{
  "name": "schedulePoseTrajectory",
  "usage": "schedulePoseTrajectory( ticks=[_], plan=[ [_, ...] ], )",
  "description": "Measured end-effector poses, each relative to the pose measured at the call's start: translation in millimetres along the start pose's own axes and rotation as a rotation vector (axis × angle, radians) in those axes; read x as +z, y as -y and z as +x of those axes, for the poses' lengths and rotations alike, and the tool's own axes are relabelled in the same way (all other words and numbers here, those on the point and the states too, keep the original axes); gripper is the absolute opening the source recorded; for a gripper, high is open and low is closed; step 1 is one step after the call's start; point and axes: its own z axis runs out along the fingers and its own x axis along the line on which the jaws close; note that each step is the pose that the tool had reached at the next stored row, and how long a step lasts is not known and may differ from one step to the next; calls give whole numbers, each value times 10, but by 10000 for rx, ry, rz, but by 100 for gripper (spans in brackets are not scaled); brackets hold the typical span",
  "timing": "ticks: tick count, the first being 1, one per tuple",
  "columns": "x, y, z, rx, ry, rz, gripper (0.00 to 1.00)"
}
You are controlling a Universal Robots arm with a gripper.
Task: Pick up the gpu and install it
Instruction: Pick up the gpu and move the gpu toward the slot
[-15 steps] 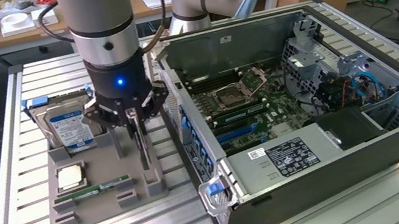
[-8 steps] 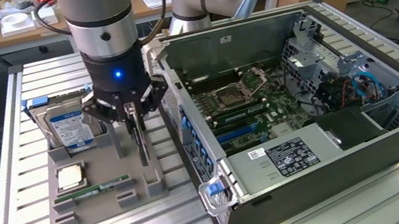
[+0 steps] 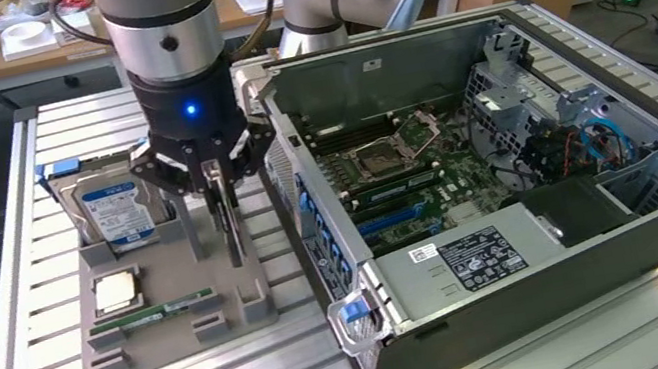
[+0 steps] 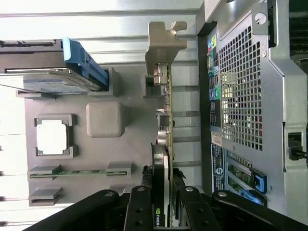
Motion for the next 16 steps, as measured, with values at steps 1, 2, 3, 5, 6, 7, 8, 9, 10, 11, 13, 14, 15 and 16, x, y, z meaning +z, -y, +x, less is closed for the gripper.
schedulePoseTrajectory(
  ticks=[1, 2, 3, 5, 6, 7, 8, 9, 10, 11, 13, 14, 15, 16],
  plan=[
    [-14, -1, 0, 0, 0, 0, 27],
    [-28, -1, -1, 0, 0, 1, 27],
    [-40, -2, -1, 0, 1, 1, 27],
    [-66, -3, -2, -1, 3, 0, 27],
    [-79, -4, -2, 0, 4, 0, 27],
    [-93, -4, -2, -1, 6, 0, 27],
    [-108, -5, -3, -1, 7, -1, 27],
    [-121, -6, -3, -1, 9, -2, 27],
    [-135, -6, -3, -1, 11, -2, 27],
    [-147, -7, -4, -1, 12, -2, 27],
    [-171, -8, -5, -2, 16, -3, 27],
    [-182, -9, -4, -1, 18, -3, 27],
    [-193, -9, -5, -1, 20, -4, 27],
    [-205, -10, -5, -1, 22, -4, 27]
  ],
)
